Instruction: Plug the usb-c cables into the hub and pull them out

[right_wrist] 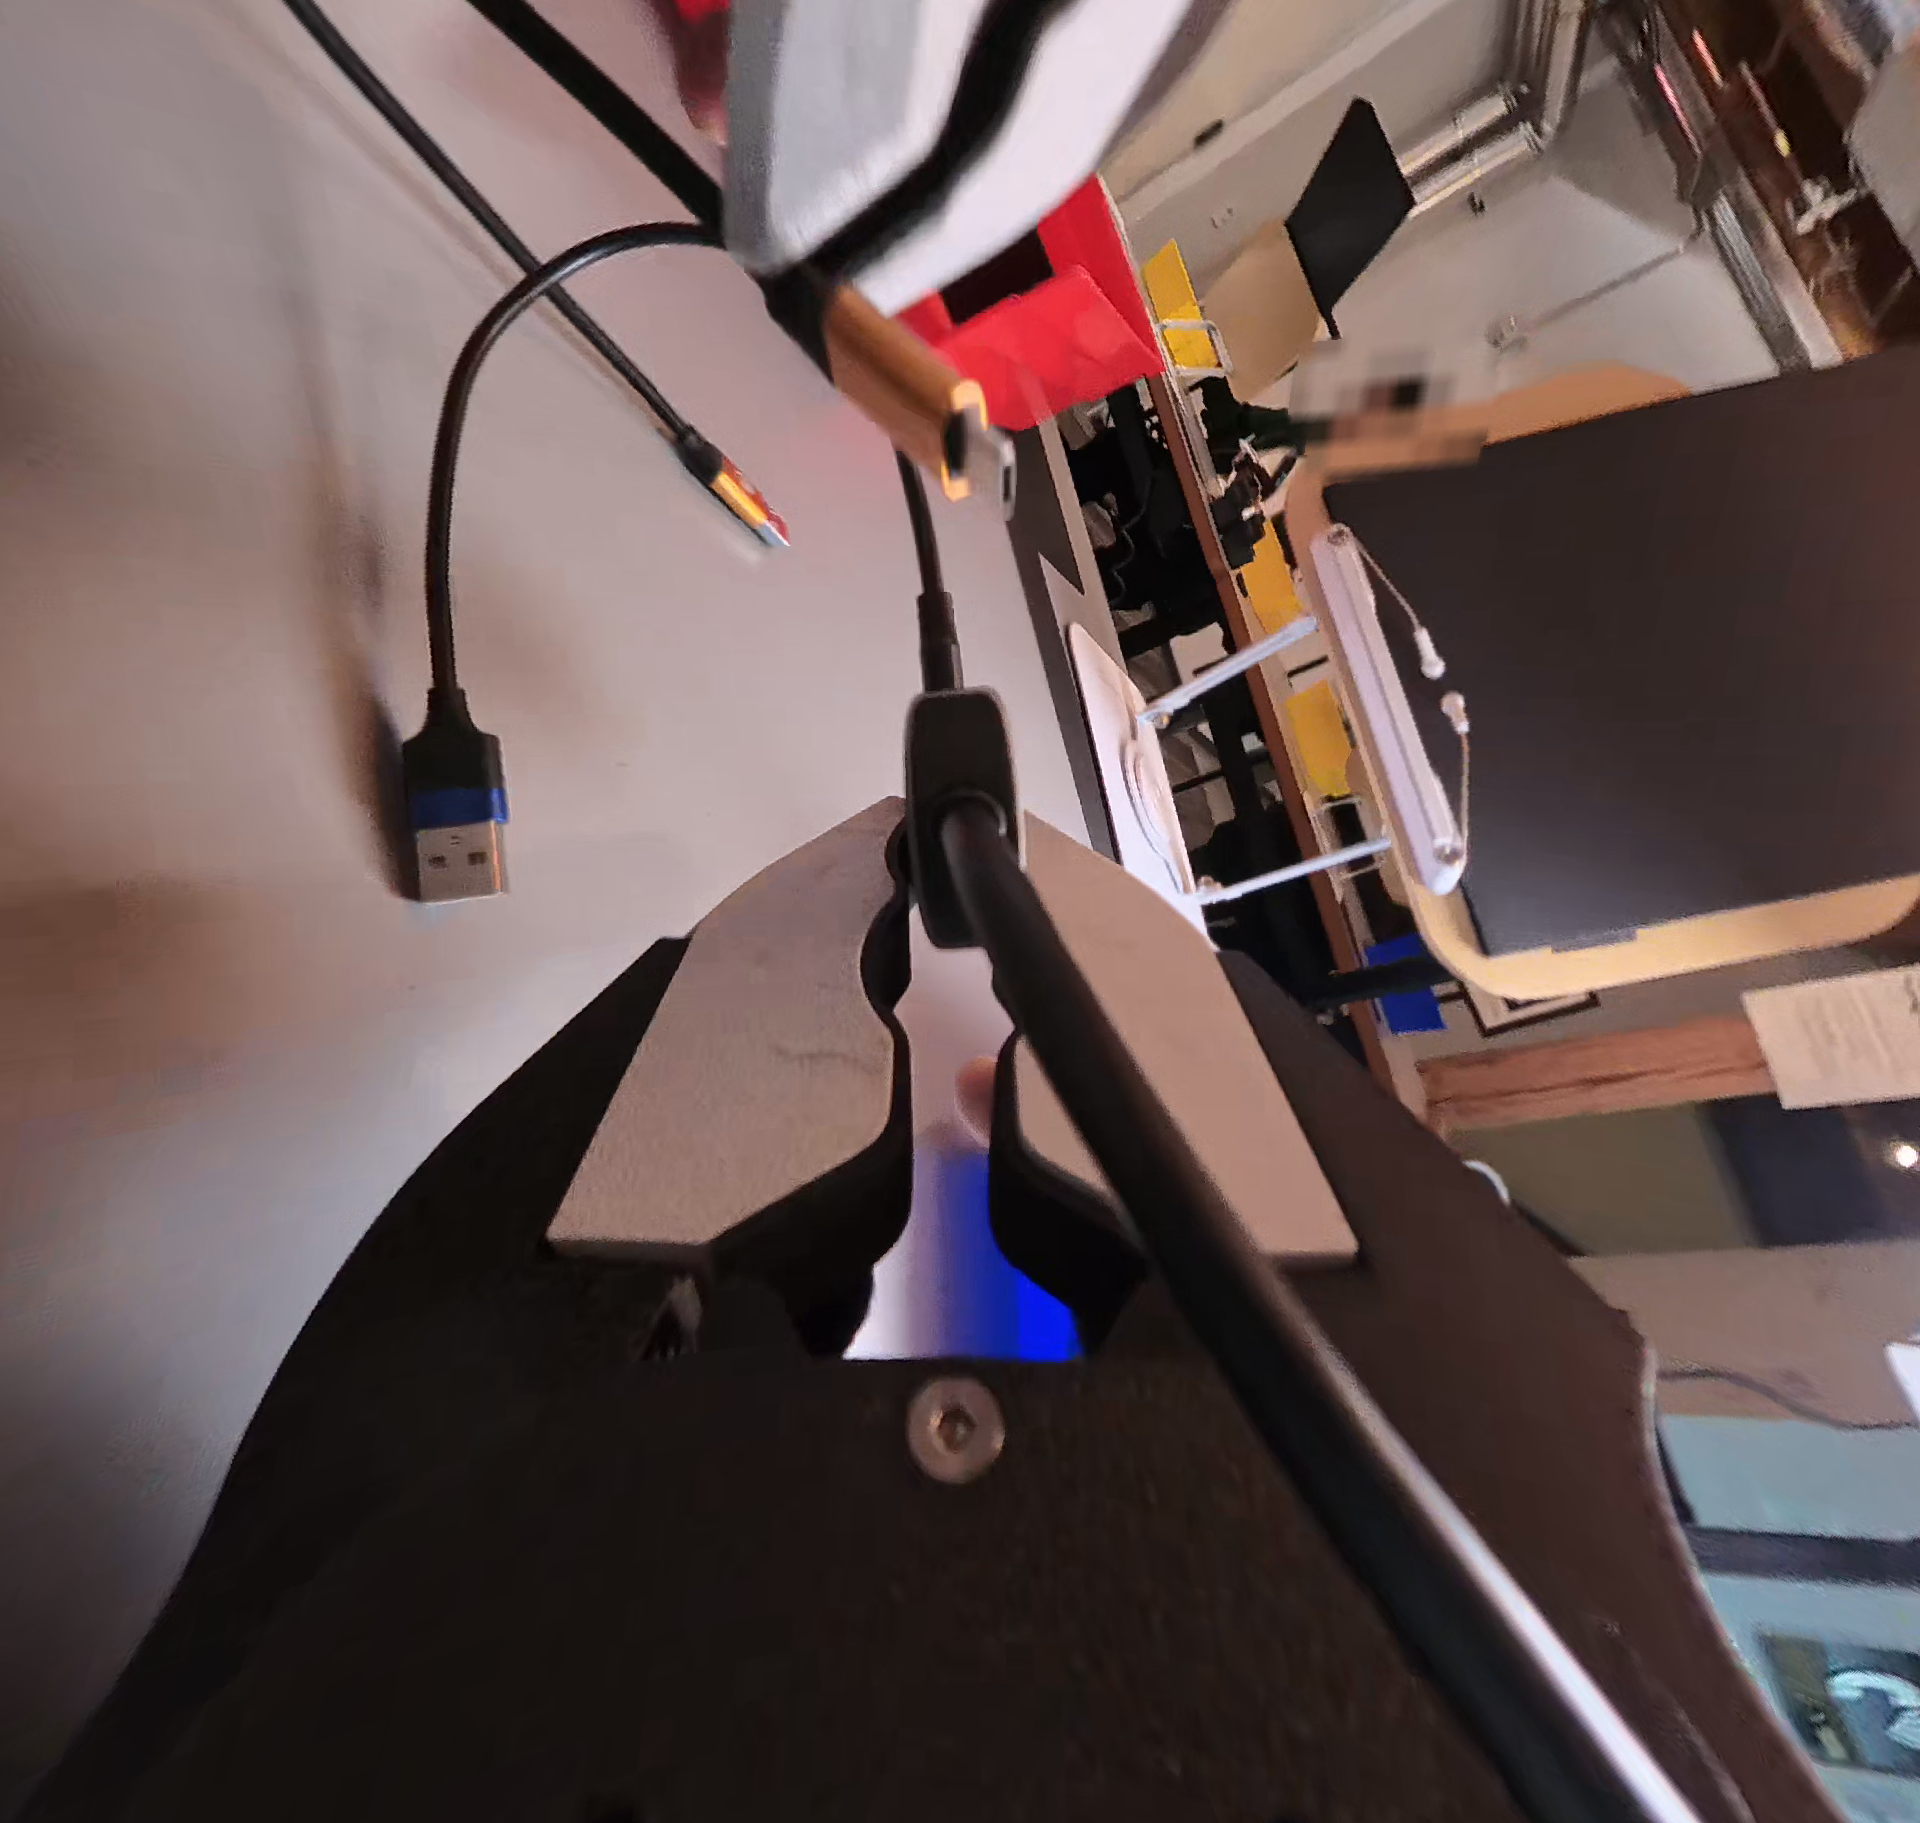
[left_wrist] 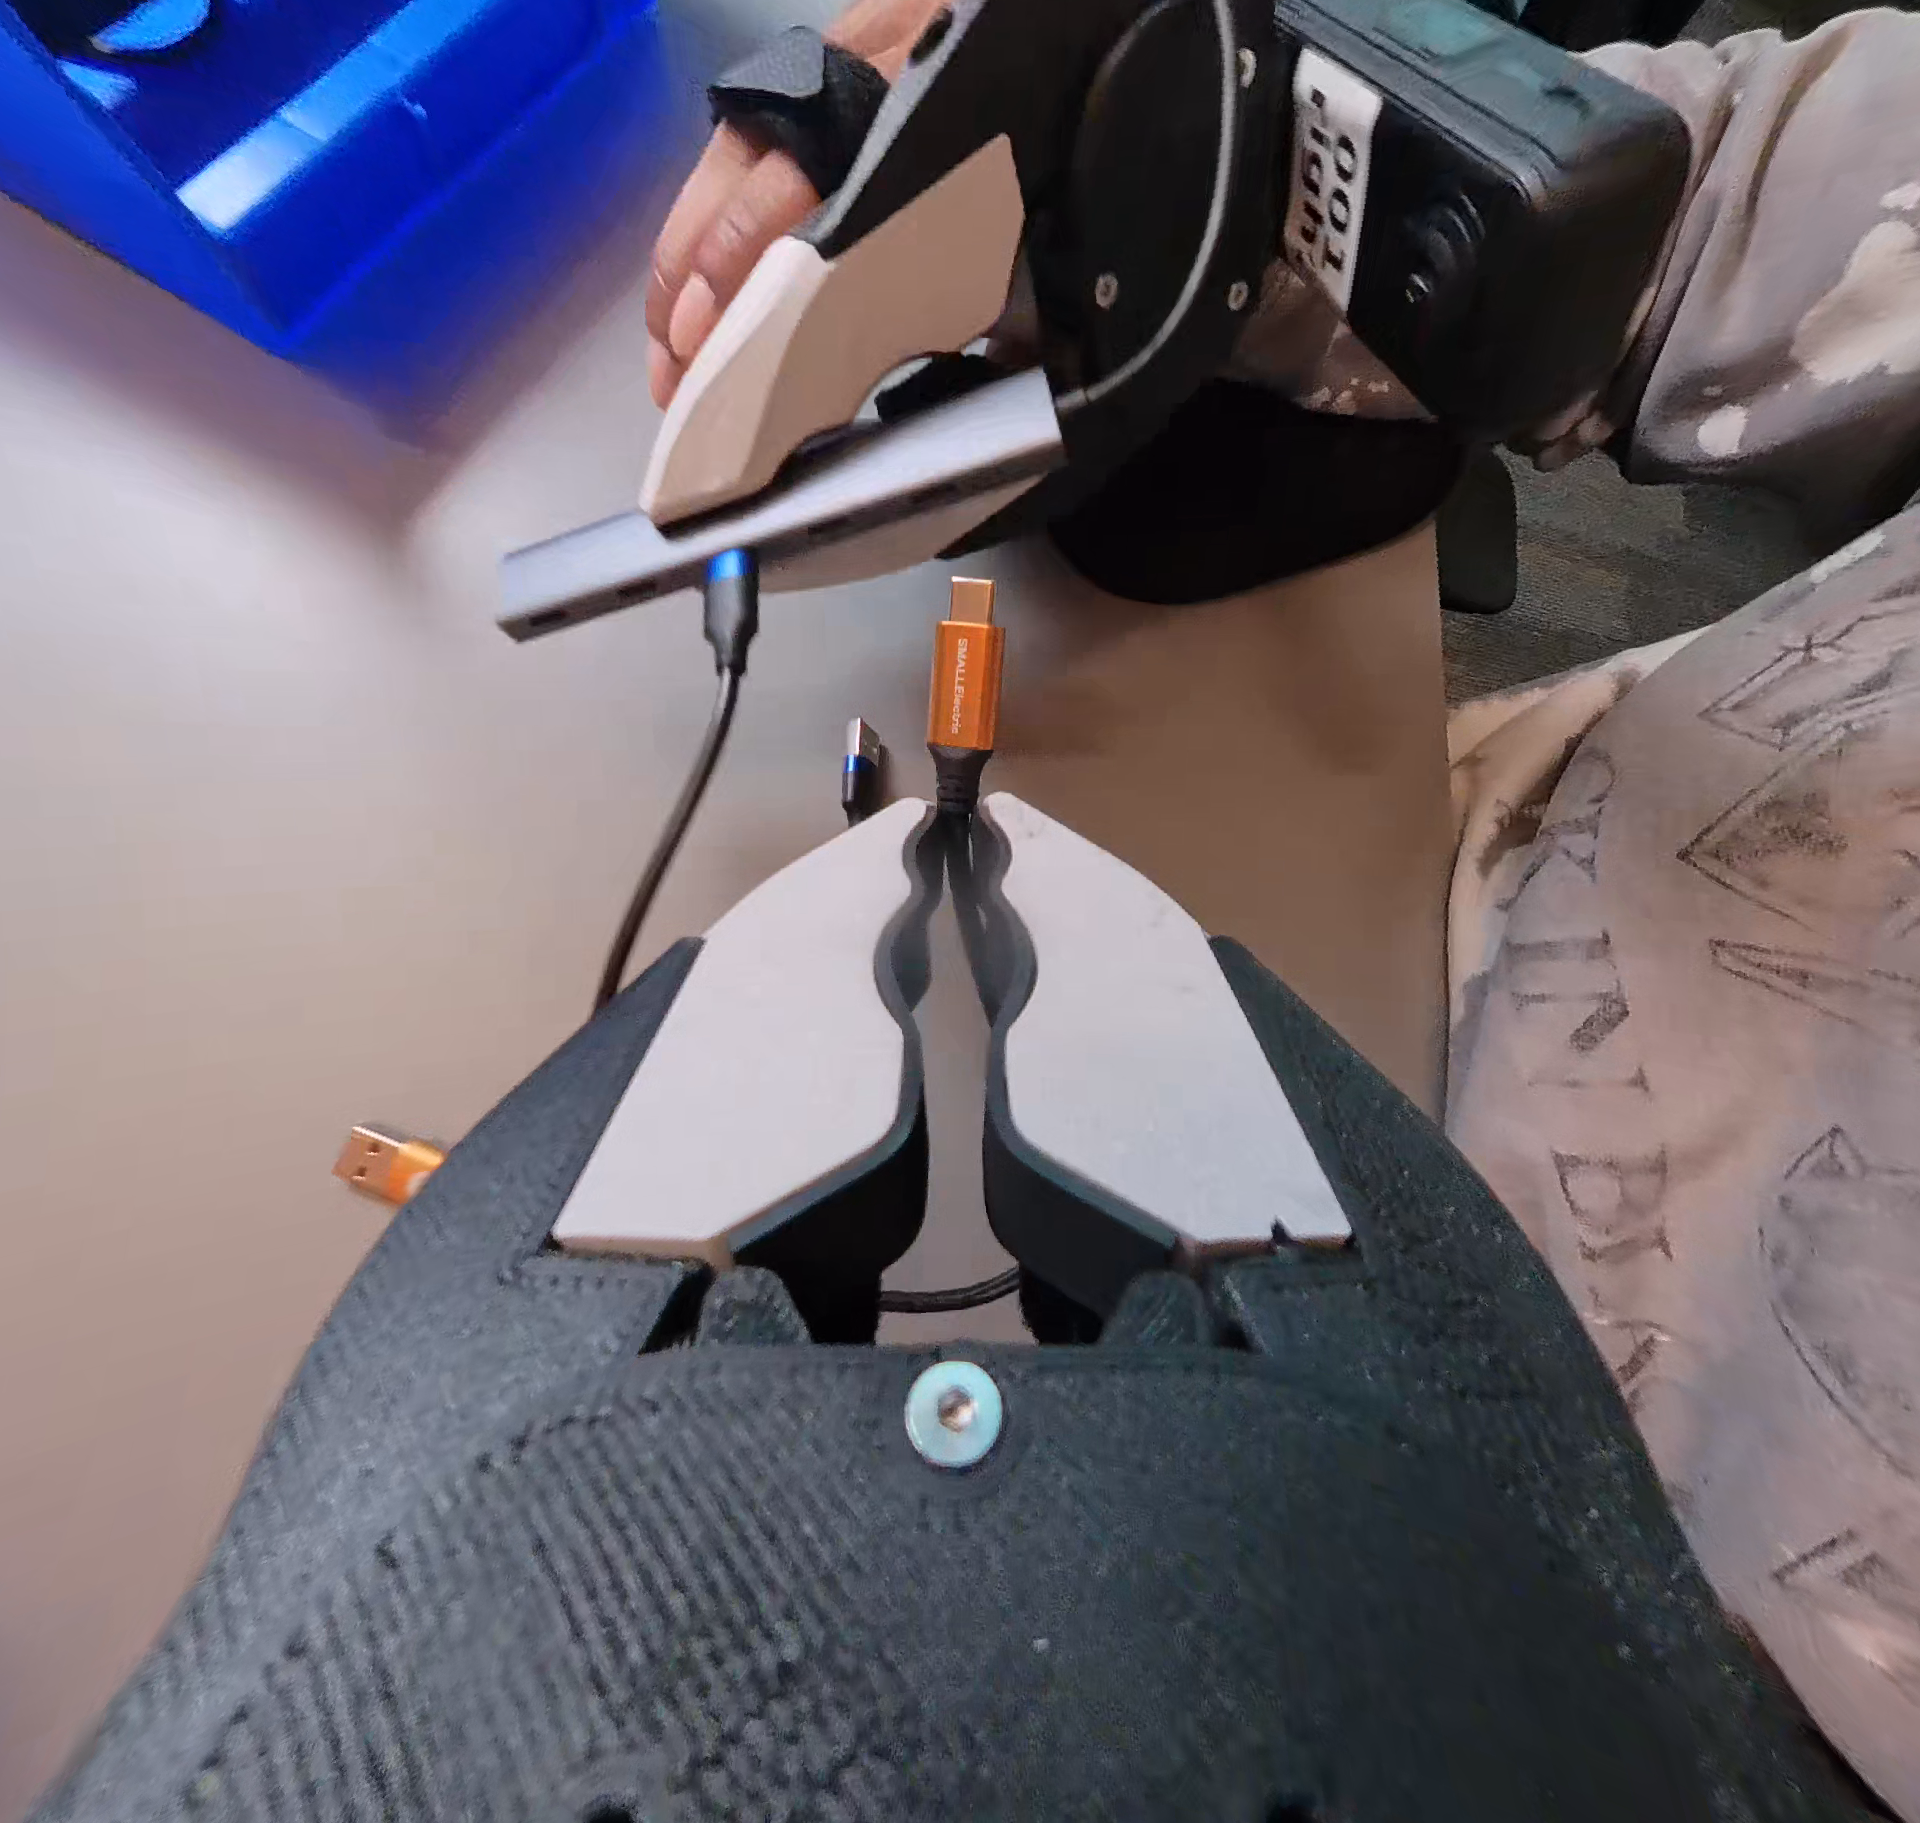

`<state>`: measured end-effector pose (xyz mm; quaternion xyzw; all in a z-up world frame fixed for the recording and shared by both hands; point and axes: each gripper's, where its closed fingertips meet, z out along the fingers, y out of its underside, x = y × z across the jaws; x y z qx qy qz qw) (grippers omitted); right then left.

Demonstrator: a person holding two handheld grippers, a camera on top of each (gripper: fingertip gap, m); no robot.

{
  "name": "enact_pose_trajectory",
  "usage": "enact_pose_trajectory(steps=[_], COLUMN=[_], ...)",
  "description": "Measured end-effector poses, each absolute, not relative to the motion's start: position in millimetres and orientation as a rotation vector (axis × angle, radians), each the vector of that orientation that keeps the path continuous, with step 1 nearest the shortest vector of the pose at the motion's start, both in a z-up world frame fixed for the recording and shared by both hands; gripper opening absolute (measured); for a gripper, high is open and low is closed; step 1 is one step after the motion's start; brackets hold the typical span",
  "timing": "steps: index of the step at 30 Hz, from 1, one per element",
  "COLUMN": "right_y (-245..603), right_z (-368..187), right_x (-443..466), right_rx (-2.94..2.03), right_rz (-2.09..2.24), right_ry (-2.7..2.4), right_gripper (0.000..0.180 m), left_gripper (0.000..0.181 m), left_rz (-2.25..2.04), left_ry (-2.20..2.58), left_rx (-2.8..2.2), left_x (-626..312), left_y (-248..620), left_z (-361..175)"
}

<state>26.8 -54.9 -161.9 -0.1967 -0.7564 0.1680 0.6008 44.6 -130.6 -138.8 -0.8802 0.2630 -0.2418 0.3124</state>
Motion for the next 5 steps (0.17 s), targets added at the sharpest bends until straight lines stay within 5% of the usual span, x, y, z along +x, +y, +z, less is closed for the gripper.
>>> enact_pose_trajectory(steps=[1, 5], right_y=[-58.5, -70.3], right_z=[-164.5, -176.5], right_x=[26.5, 23.0], right_rx=[-0.43, -0.358], right_rz=[0.365, 0.279], right_ry=[-1.765, -1.817], right_gripper=[0.01, 0.01], left_gripper=[0.005, 0.005], left_rz=[-0.643, -0.637], left_ry=[0.693, 0.696], left_rx=[-2.343, -2.41], left_x=[46.1, 50.3], left_y=[-130.3, -133.2], left_z=[-144.0, -164.0])
